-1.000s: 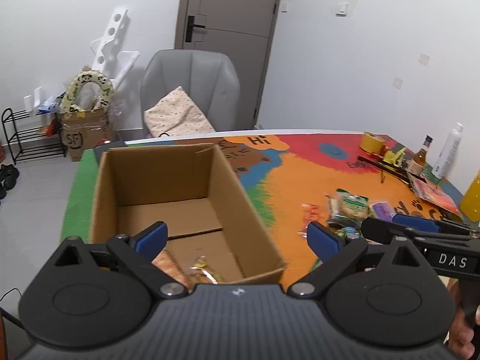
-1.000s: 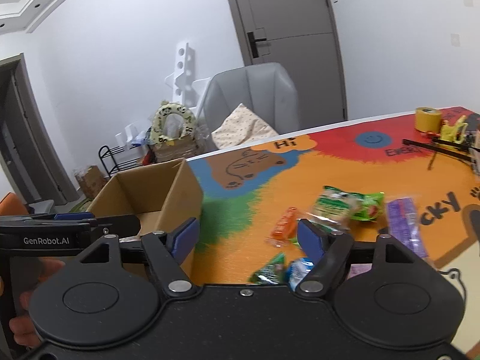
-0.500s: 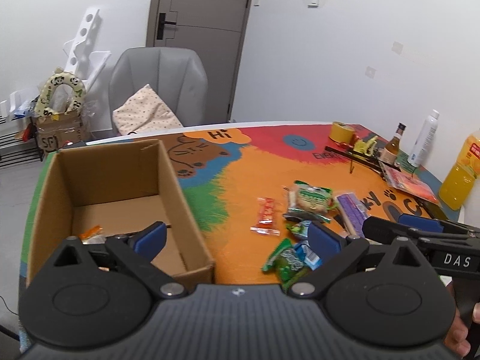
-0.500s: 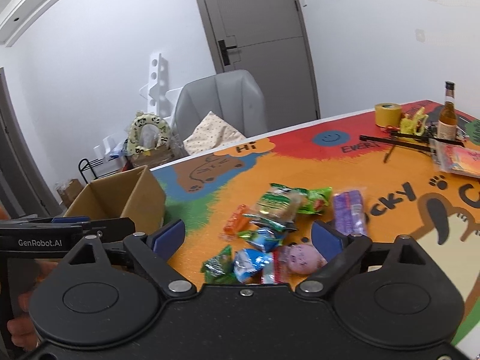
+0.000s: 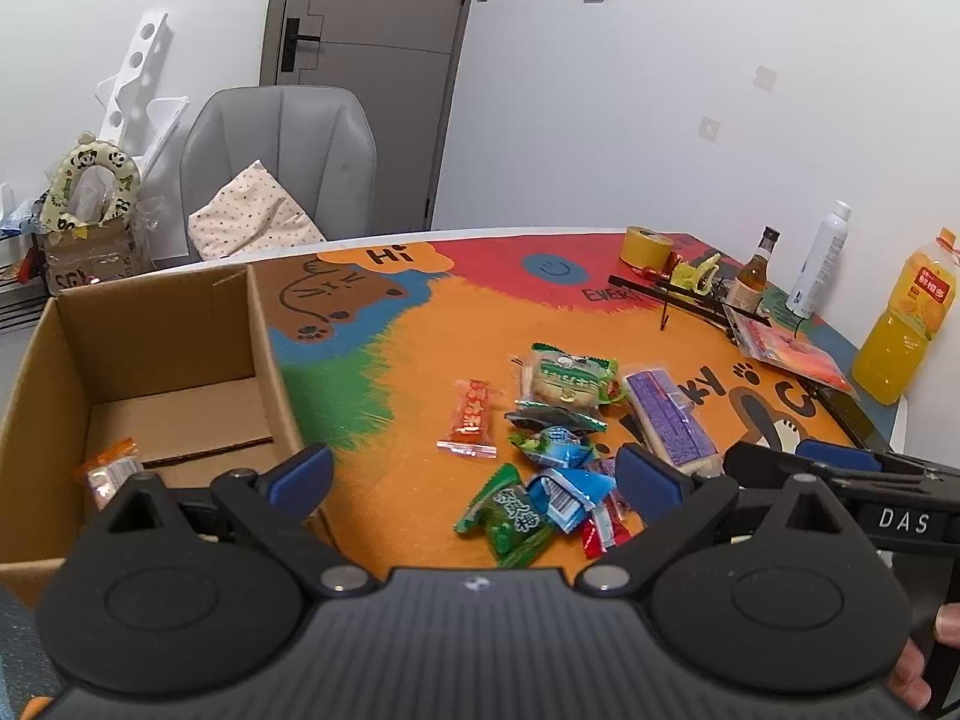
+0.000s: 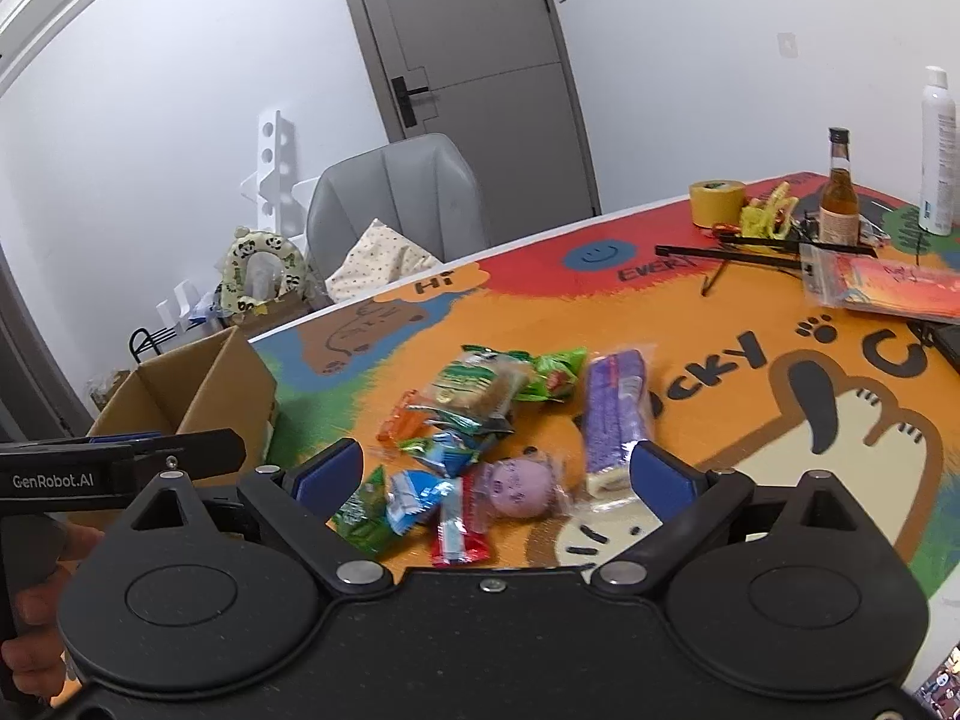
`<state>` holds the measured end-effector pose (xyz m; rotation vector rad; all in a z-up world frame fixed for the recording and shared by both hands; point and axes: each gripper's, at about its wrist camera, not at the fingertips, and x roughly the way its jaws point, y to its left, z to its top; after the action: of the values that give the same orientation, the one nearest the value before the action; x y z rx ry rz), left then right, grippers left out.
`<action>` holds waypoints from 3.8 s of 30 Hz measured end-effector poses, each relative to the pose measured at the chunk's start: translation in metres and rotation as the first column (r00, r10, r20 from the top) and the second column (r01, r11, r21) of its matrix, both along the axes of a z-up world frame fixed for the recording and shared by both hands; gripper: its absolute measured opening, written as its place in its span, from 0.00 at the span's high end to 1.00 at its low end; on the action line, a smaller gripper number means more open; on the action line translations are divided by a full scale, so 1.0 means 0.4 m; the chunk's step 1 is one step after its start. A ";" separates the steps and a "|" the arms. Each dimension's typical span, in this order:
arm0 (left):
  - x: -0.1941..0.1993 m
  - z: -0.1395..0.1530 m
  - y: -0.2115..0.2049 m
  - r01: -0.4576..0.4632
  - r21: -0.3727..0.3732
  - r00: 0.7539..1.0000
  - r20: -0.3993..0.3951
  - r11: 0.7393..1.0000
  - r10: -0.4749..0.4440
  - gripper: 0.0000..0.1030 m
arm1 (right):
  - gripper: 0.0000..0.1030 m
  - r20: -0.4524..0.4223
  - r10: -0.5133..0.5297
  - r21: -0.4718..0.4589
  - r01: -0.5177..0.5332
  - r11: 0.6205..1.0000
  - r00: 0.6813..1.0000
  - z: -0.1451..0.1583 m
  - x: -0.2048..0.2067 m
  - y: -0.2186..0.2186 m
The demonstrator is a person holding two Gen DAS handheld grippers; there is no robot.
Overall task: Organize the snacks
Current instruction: 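Grasp the green plum bag with the left tool while the right tool grasps the pink bun, then carry the green plum bag into the box with the left tool while the right tool carries the pink bun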
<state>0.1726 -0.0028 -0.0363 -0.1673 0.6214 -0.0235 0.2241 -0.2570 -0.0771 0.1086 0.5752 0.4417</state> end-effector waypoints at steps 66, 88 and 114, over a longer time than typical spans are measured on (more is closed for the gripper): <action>0.091 -0.137 -0.054 -0.058 -0.037 0.993 -0.103 0.998 0.054 0.70 | 0.70 -0.093 0.072 -0.004 -0.073 0.997 0.993 -0.125 0.078 0.032; -0.023 0.018 0.069 -0.110 -0.034 0.993 0.043 0.993 0.111 0.70 | 0.70 0.041 0.155 0.024 -0.156 0.987 0.987 0.005 -0.005 0.163; -0.109 0.035 0.299 -0.270 -0.049 0.960 0.058 0.962 0.272 0.70 | 0.70 0.083 0.281 0.018 -0.283 0.959 0.956 0.044 -0.038 0.368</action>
<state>0.1292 0.1167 -0.0222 -0.2891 0.5295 0.2228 0.2089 -0.1100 -0.0596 0.0360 0.5070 0.7297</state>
